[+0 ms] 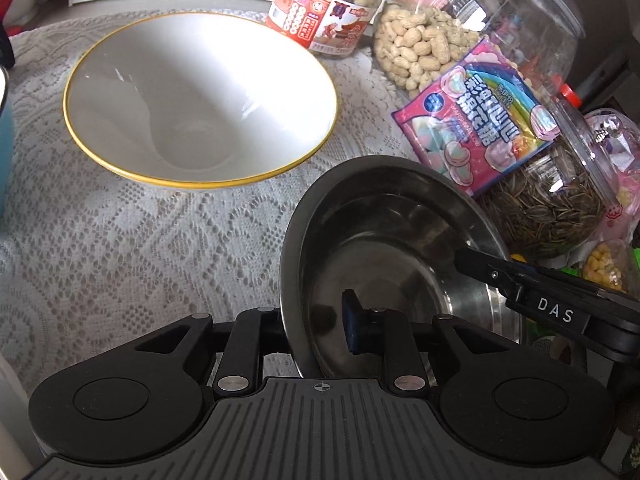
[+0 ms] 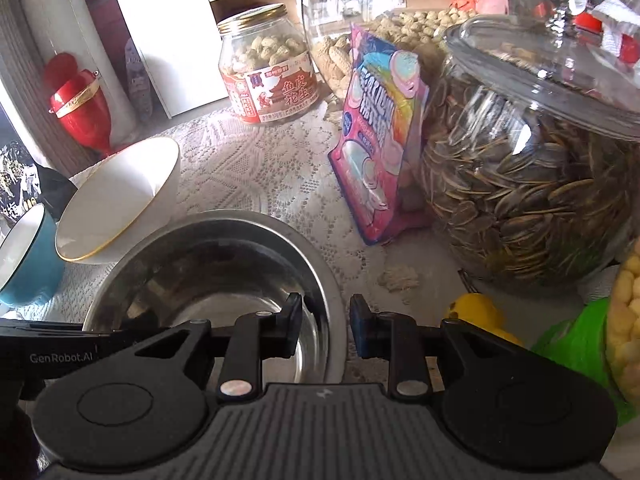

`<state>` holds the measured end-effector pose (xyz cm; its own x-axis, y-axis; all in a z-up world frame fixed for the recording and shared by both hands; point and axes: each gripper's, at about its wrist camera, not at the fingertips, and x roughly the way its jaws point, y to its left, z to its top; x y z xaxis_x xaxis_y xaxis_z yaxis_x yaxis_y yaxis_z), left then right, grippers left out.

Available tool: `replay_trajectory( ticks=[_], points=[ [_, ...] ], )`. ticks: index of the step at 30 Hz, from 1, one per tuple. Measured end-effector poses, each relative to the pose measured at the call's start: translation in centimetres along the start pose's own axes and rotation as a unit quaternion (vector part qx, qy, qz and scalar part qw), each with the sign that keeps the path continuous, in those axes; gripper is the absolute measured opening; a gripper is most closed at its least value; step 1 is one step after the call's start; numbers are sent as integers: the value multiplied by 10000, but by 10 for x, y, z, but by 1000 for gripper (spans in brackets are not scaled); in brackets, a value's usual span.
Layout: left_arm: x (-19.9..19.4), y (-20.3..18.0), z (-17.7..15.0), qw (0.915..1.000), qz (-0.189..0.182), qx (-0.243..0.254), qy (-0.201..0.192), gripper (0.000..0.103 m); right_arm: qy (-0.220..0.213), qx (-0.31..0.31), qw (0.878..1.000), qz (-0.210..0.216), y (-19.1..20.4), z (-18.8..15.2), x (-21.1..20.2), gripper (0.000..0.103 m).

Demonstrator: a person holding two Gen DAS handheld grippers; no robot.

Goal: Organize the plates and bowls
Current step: 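Reach both grippers to the steel bowl rim and close on it, then carry the steel bowl with both grippers onto the white bowl stack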

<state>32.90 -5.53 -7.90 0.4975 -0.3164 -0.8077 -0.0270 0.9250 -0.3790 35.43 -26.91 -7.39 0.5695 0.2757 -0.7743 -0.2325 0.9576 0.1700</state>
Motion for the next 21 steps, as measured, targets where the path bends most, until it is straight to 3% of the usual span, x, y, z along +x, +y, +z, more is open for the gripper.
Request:
replay_trajectory(
  ticks=[3,12,15,21],
  points=[
    [2,-4,0,9998,97,169,11,24,230,-57,9997,94,2,-4,11,28],
    [-2,-17,-9,9965,458,695,121,20,80,-192,9998,-70,14,-19,-9,21],
    [-14,-15,-18,9963,356,716,302,19,-49,-187,9997,-127,23,-30,-31,21],
    [-87,7,-47,9964,-64,842,-82,19,-373,-371,9985,158,67,-34,-91,21]
  ],
)
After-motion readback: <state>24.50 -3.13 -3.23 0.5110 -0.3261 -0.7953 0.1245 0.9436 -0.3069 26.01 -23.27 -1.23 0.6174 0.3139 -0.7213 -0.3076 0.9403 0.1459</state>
